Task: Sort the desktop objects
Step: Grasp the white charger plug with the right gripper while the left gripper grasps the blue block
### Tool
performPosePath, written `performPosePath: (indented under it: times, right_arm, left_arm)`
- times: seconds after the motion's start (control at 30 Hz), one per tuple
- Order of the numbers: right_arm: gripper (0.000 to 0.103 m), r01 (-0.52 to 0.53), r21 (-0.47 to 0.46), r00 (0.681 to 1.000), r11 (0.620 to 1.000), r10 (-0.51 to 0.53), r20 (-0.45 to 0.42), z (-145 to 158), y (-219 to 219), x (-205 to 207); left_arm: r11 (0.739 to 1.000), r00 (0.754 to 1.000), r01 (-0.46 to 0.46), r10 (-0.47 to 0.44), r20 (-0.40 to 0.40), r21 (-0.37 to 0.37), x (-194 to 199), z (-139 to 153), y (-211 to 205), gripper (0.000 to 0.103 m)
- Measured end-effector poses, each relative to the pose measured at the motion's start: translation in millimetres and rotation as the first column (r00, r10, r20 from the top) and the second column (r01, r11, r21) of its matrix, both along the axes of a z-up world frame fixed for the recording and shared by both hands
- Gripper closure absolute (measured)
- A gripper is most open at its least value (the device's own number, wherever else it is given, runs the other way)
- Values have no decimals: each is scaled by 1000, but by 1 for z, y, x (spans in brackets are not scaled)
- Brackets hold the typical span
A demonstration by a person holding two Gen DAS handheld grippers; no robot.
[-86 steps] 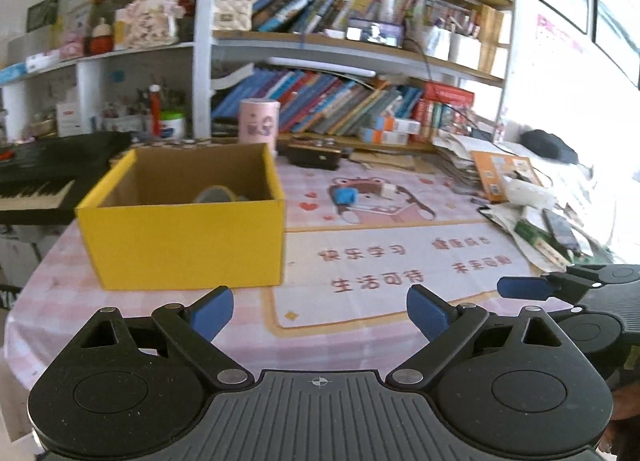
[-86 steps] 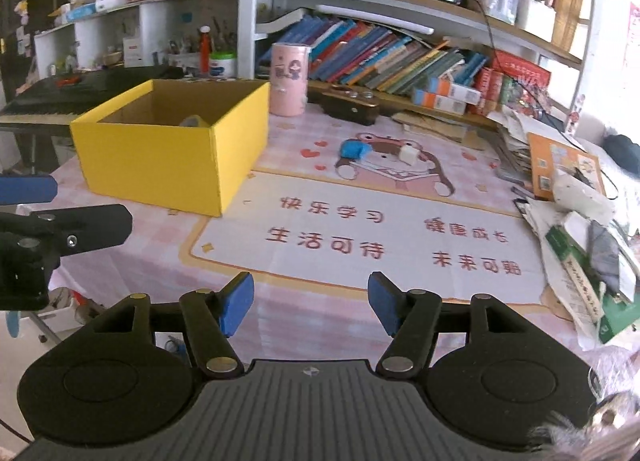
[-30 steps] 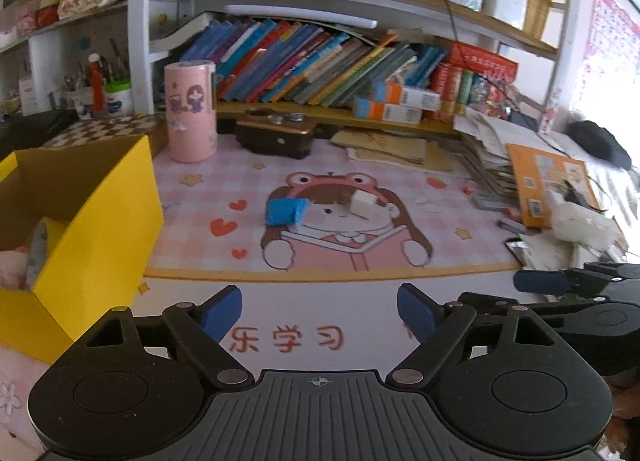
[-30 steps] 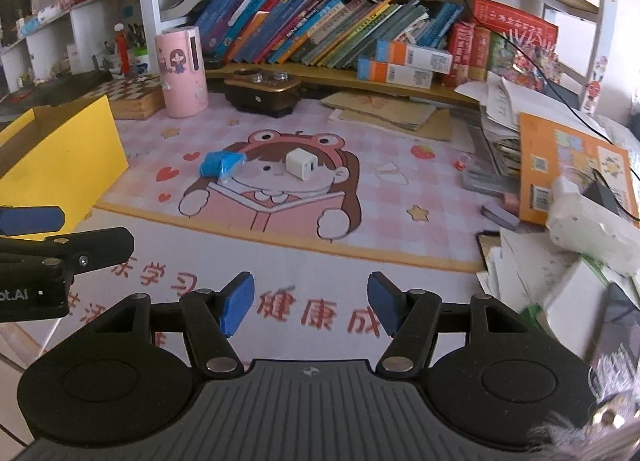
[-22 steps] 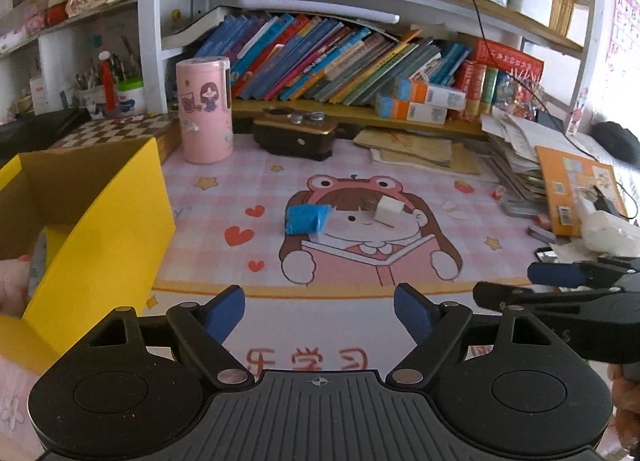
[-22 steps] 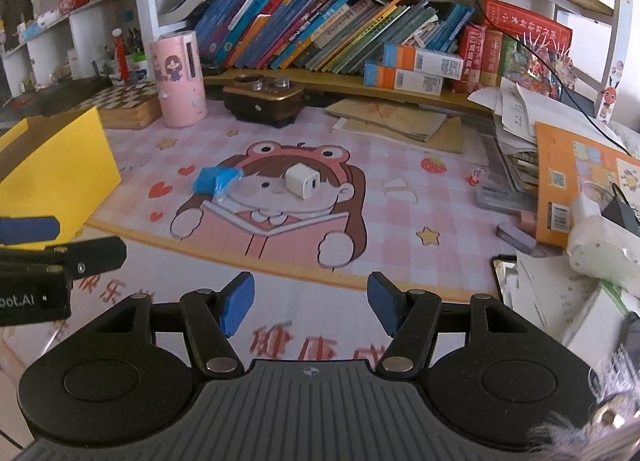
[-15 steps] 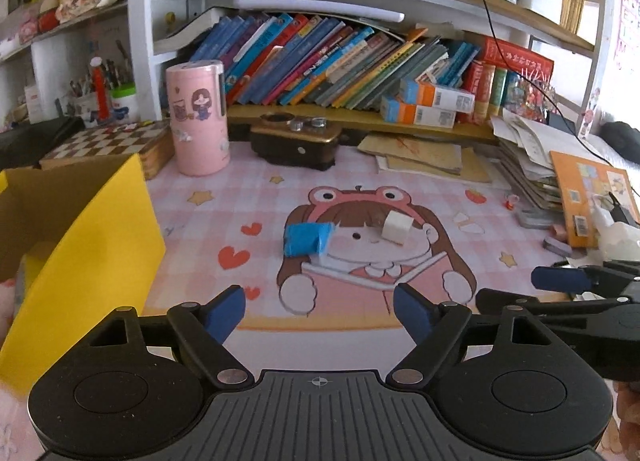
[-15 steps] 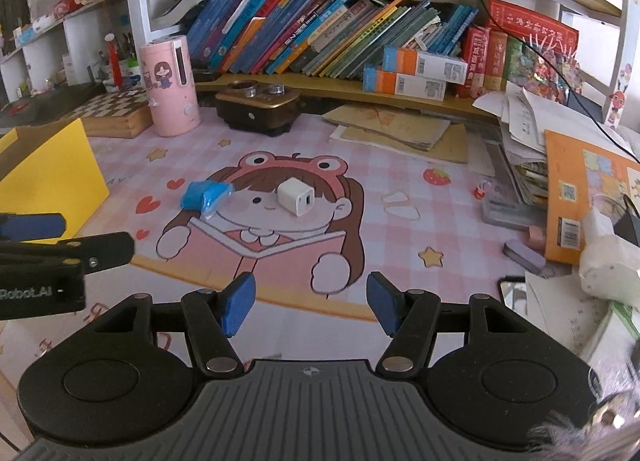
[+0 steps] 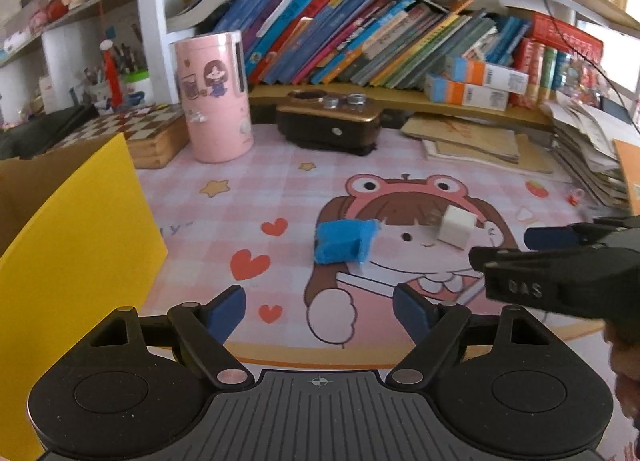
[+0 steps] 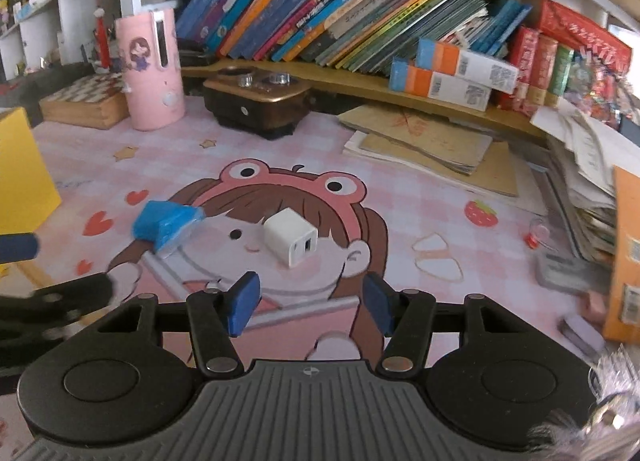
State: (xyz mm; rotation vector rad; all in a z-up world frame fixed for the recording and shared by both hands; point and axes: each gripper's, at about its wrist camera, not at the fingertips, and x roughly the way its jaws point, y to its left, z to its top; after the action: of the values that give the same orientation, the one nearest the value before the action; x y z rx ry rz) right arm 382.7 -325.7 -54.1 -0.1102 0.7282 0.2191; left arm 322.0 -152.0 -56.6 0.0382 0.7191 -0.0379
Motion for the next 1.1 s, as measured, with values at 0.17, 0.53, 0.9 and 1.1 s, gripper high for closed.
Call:
performPosePath:
  times: [0.17,0.53,0.9,1.1]
  right_arm:
    - [48,-14,-4,1000,1000,14,-11,-14,4,29]
    - [79,-49,45,999,998,49,0,-19,0,41]
    - [80,47,81,999,996,-46,-14,0,-37,2]
    - [80,70,66,997,995,-69,-29,-2,-46,-13]
  left_arm:
    - [1000,1000,-5,5,-2,11,7,0,1,21]
    - [999,1000,30,-30,-4,16,30,-3,-11,26]
    - [996,997,71,-70,-24,62,69,-25,-35,37]
    - [998,999,39,-38,-28,46,77,-35,-29,45]
